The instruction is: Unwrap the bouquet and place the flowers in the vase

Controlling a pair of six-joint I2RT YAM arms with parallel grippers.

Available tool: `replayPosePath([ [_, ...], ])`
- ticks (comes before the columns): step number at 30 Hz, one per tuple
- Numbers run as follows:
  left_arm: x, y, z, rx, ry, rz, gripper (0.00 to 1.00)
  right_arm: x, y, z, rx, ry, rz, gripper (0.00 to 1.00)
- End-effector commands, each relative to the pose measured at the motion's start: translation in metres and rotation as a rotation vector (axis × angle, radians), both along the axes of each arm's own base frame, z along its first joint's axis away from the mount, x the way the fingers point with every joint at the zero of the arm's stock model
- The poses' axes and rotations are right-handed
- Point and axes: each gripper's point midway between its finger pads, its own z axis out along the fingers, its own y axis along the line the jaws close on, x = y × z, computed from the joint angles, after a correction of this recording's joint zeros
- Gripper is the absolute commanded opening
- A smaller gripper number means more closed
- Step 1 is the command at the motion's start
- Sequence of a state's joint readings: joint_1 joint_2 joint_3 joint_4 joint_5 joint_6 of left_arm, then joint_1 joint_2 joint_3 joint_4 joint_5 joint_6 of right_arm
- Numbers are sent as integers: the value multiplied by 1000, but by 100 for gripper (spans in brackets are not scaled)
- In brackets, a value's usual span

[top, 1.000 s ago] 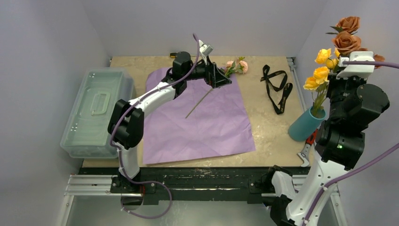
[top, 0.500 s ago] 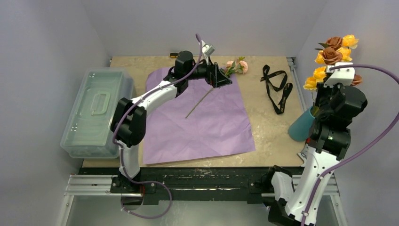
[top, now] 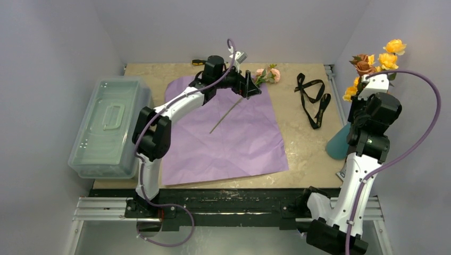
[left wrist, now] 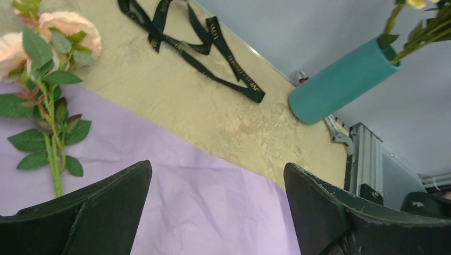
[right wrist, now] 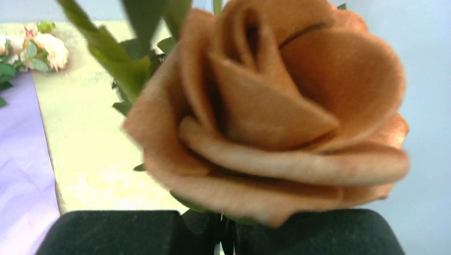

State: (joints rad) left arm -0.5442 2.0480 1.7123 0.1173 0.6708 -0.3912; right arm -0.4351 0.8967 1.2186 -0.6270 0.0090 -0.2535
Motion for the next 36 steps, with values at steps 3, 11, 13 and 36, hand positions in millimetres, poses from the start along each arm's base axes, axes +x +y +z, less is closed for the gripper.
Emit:
replayPosePath([
  [3, 33, 21, -46, 151, 47, 113, 93, -7, 4, -17, 46, 37, -9, 23],
  [11, 63, 39, -107, 374, 34, 177, 88, -14, 14, -22, 87, 51, 13, 51],
  [13, 68, 42, -119, 415, 22, 187, 86, -15, 16, -18, 93, 41, 17, 57],
  [36, 102, 47, -195, 692, -153, 230, 66, -12, 63, 70, 157, -161, 218, 94],
])
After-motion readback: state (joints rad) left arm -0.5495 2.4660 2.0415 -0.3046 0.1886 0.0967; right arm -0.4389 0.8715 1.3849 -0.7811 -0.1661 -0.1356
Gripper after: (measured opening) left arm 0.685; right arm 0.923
